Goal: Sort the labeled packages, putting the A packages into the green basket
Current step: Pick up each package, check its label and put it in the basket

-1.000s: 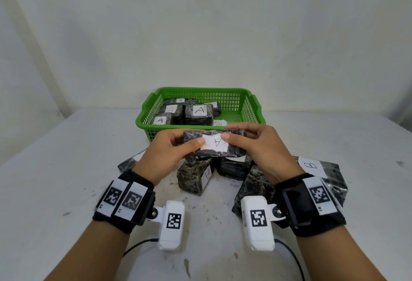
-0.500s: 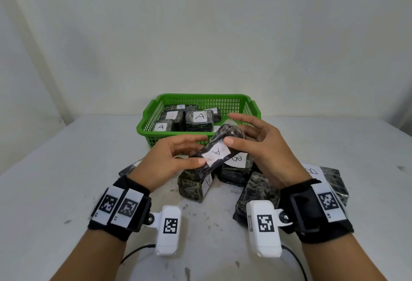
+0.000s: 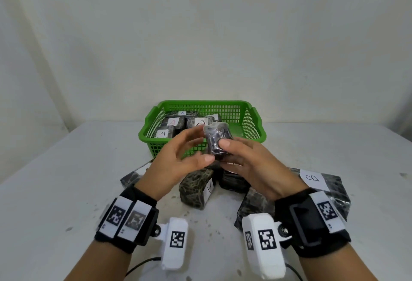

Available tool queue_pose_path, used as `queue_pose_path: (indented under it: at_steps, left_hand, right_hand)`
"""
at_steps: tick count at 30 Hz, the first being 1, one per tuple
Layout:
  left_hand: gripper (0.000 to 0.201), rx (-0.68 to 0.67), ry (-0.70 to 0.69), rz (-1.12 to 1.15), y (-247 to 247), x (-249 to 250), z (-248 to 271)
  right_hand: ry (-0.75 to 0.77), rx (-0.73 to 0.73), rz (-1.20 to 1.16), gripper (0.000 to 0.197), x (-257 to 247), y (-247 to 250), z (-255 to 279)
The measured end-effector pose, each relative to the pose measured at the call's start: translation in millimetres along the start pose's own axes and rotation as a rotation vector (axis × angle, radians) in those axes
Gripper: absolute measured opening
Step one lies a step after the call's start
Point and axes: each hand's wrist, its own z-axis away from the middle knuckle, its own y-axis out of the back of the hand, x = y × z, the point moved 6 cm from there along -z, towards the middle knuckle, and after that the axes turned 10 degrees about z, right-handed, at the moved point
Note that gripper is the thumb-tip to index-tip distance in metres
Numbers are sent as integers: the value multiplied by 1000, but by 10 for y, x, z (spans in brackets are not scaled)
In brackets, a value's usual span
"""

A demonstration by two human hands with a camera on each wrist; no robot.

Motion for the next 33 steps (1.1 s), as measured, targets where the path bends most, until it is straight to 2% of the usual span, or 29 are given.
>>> queue_pose_path:
  at_steps: [2, 3, 5, 9, 11, 15, 20, 21, 25, 30, 33]
  left_hand:
    - [98, -40, 119, 88, -27, -86, 0]
    - [103, -51, 159, 159, -60, -107, 7]
    - [95, -46, 180, 280, -104, -106, 11]
    - [56, -4, 148, 353, -100, -80, -8]
    - [48, 3, 137, 362, -95, -71, -10]
    - [74, -51, 160, 315, -126, -51, 24]
    - [55, -20, 150, 267, -106, -19, 30]
    - [58, -9, 150, 267, -98, -18, 28]
    - [97, -21, 187, 281, -96, -48, 37]
    - [96, 9, 189, 220, -44, -52, 30]
    - [110, -14, 211, 200, -55, -59, 41]
  right_hand:
    - [14, 25, 31, 81, 39, 40, -50]
    - [19, 40, 64, 91, 75, 66, -75]
    - [20, 52, 133, 112, 130, 99, -110]
    - [25, 44, 111, 125, 101, 87, -90]
    - [21, 55, 96, 123, 78, 70, -86]
    - [27, 107, 131, 110, 84, 66, -109]
    - [14, 69, 124, 115, 107, 8, -82]
    - [10, 63, 134, 116, 104, 2, -77]
    - [17, 79, 125, 116, 90, 46, -80]
    - [18, 56, 87, 97, 77, 53, -56]
    - [26, 73, 96, 109, 66, 77, -57]
